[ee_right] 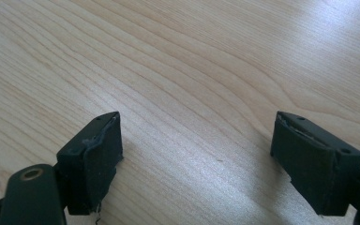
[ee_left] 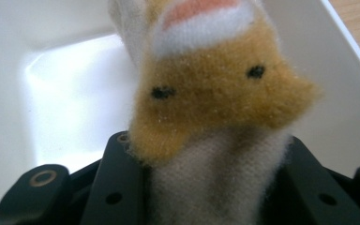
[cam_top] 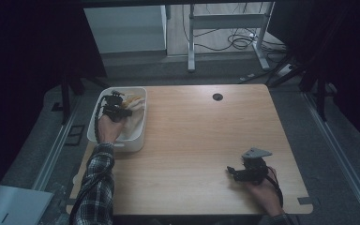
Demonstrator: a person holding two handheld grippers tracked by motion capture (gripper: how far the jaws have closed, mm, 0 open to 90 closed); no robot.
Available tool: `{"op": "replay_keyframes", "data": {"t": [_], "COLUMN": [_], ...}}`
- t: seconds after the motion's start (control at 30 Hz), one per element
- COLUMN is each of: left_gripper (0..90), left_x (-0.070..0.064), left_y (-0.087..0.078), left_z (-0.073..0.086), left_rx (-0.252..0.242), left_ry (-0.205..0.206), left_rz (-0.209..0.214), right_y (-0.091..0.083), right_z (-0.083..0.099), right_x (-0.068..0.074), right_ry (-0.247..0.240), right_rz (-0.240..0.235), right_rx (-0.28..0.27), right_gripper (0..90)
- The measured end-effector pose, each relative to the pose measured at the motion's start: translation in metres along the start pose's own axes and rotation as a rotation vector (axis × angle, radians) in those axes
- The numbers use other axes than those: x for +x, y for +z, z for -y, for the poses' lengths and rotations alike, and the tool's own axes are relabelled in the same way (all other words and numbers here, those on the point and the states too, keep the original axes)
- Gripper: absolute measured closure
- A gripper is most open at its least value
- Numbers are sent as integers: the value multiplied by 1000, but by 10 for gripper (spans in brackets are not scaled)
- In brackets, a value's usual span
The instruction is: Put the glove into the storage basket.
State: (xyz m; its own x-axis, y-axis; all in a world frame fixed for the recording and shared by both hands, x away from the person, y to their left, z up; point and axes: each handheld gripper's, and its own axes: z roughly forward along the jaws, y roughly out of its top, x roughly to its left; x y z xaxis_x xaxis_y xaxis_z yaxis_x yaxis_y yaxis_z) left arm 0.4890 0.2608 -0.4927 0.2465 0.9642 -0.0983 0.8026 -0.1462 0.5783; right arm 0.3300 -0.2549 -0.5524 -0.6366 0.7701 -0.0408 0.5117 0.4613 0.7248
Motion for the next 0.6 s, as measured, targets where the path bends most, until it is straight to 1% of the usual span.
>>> {"op": "replay_keyframes", "data": {"t": [0.17,0.23,0.3,0.33,0.37,0.4,0.43,0.5,0.53,0.6], "left_gripper": [627,606,598,589,531,531,495,378,336,271], "left_x": [-2,-4,-5,-5,-5,-5,-6,-7,-8,-9], "left_y": [8,14,17,19,21,22,23,27,28,29], "left_z": [-4,-4,-3,-3,-2,-2,-1,0,0,1], "left_rx": [35,82,102,111,118,125,138,168,176,181], "left_ry": [17,33,52,48,48,45,53,68,77,85], "left_rz": [0,10,-1,9,16,18,16,8,1,6], "right_y": [0,0,0,0,0,0,0,0,0,0], "right_z": [0,0,0,0,0,0,0,0,0,0], "right_x": [0,0,0,0,0,0,0,0,0,0], "right_ry": [0,0,0,0,0,0,0,0,0,0], "right_rz": [0,0,0,0,0,0,0,0,0,0], "right_rx": [0,0,0,0,0,0,0,0,0,0], "right_gripper": [172,172,172,172,172,172,172,172,172,172]}}
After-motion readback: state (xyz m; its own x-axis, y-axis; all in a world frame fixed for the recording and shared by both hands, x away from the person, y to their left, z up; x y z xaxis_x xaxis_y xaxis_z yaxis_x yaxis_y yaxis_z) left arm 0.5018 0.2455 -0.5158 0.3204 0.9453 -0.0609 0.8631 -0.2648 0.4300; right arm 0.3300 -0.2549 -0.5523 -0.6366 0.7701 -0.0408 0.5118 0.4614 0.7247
